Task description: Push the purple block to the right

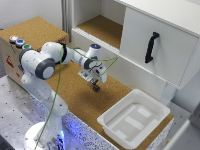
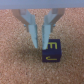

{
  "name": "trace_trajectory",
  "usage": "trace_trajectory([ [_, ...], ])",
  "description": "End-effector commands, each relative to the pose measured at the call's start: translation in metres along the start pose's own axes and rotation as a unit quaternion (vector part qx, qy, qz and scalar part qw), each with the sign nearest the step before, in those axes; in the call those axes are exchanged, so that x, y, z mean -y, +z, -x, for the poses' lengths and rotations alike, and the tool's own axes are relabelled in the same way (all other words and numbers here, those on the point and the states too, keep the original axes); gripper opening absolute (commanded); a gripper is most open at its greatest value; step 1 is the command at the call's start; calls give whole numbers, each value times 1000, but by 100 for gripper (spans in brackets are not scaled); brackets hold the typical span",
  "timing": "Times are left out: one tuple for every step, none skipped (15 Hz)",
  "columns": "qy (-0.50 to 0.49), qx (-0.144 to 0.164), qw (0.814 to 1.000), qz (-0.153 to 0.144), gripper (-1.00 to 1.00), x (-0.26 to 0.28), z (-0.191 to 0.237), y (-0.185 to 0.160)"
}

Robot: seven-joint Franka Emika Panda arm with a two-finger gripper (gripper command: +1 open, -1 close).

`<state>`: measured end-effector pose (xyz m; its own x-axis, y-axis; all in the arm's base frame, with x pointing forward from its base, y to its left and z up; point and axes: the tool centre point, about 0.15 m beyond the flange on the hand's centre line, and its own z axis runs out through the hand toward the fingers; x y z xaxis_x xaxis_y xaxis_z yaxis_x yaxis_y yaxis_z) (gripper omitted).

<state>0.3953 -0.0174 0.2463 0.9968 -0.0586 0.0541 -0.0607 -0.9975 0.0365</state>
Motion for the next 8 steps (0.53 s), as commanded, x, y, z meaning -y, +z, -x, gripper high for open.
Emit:
trace_trajectory([
  [-35,-8,999,6,100,-24,4,-25],
  [-37,-5,999,5,100,-26,3,-24],
  [-40,-3,999,-14,100,-31,3,-18],
  [-46,5,998,-34,100,-37,2,-6],
  [-43,14,998,-50,100,-41,1,4],
  [-44,25,997,-64,100,-45,0,18],
  [-45,30,996,-65,100,-46,-1,27],
  [-43,33,996,-69,100,-46,-2,36],
])
